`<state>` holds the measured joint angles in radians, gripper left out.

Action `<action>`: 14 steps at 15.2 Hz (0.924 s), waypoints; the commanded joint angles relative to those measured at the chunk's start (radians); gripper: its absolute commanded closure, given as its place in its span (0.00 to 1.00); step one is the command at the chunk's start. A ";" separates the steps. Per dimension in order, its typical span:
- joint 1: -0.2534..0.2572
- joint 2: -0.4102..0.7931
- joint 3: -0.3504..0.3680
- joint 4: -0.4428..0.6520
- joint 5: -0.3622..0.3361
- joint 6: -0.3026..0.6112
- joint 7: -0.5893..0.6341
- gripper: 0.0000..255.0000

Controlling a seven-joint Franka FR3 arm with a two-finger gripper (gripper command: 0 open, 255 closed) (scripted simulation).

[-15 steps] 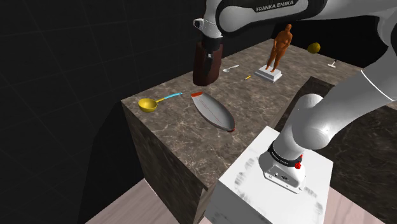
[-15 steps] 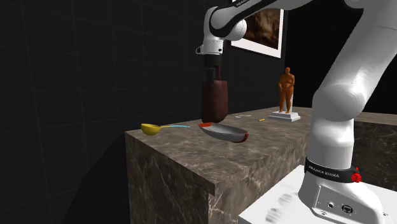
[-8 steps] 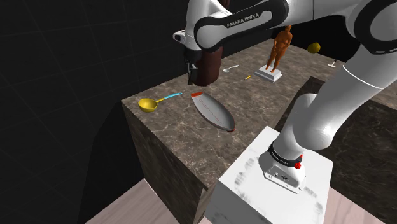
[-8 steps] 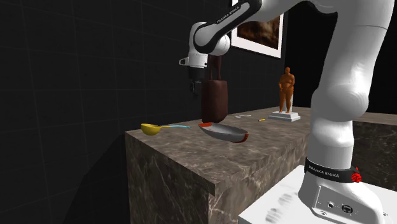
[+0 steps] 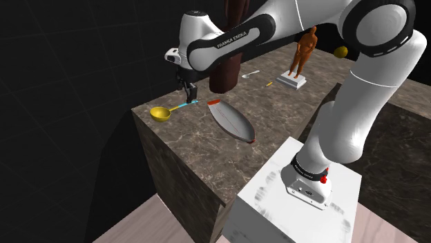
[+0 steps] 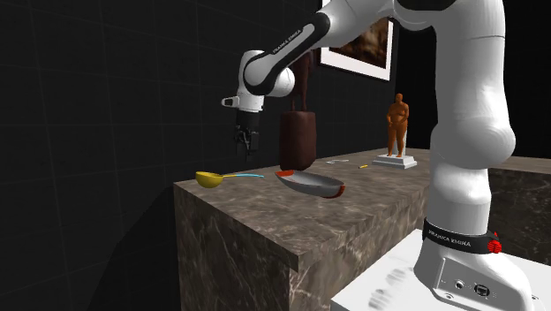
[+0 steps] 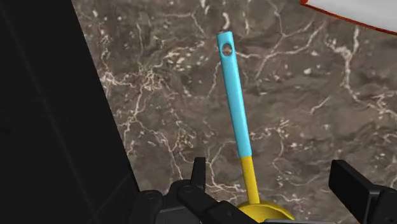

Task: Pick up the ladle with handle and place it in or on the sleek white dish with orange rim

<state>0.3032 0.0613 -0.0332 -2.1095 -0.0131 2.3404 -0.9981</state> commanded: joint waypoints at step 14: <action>0.024 0.203 0.043 0.069 0.017 0.150 -0.148 0.00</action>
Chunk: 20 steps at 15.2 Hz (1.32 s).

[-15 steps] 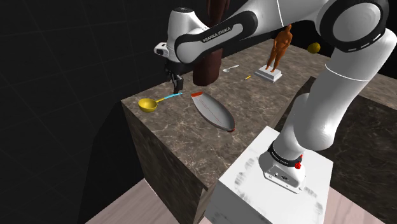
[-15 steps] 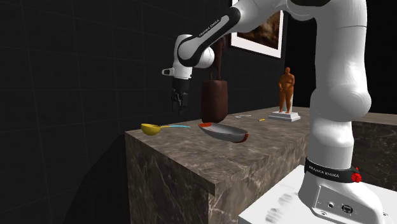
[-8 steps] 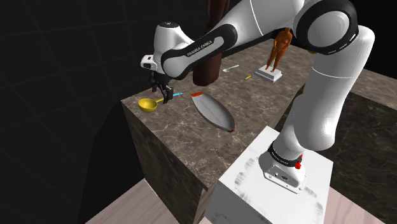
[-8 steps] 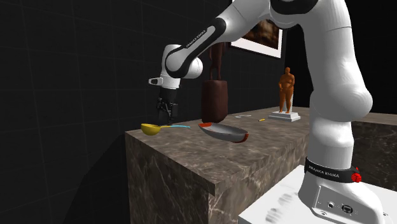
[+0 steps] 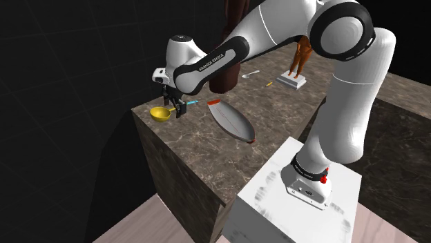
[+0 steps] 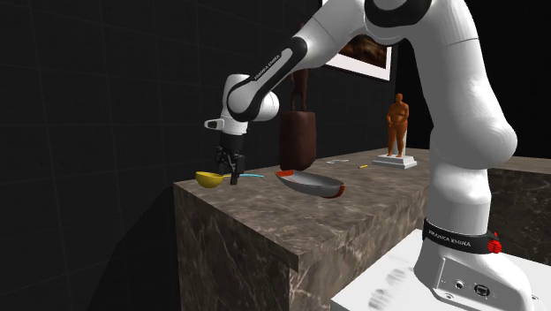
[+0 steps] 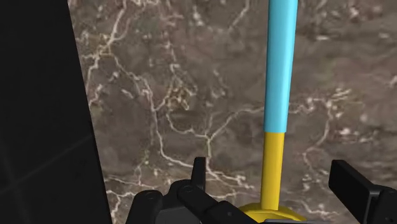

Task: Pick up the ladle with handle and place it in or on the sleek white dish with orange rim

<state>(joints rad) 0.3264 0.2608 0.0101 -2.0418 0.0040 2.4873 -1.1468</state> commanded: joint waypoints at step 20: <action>0.000 -0.035 0.000 0.022 0.000 -0.056 0.001 1.00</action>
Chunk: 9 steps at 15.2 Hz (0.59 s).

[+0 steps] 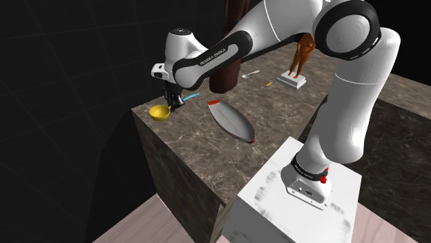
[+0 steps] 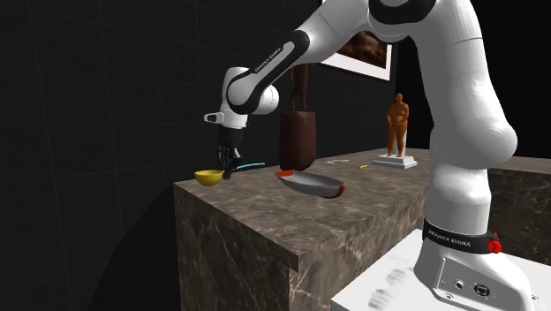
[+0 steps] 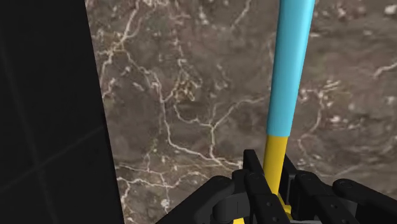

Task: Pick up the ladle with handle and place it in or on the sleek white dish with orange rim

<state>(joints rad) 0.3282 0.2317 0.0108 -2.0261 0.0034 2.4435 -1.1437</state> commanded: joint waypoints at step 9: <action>-0.002 -0.064 0.000 0.057 0.001 -0.121 -0.002 1.00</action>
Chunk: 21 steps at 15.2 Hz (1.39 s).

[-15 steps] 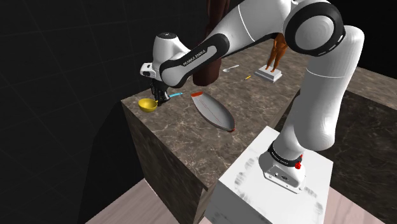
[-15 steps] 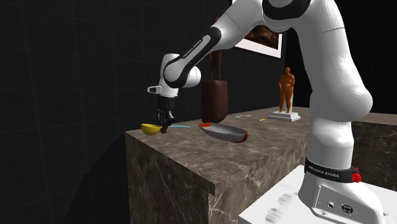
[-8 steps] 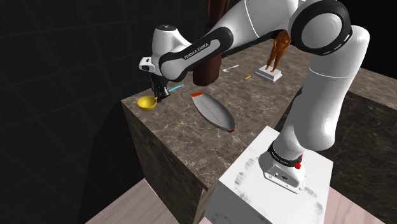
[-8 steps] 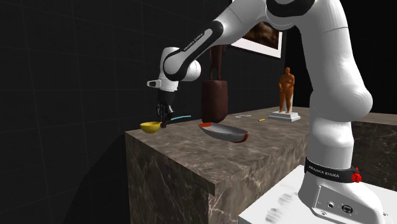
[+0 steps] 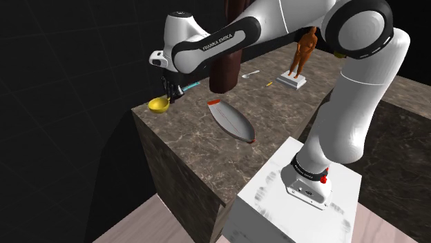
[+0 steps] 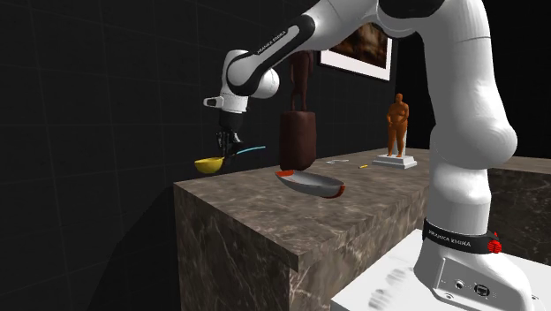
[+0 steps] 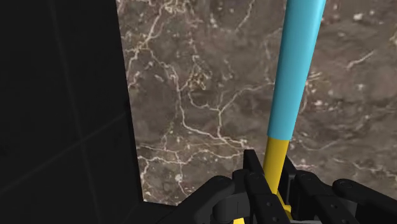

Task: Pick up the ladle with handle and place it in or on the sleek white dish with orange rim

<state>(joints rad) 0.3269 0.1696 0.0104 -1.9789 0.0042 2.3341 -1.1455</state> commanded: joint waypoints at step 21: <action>-0.015 -0.480 -0.017 -0.404 0.007 -0.077 -0.035 1.00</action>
<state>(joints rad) 0.3146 -0.2765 -0.0021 -2.3491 0.0108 2.2574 -1.1731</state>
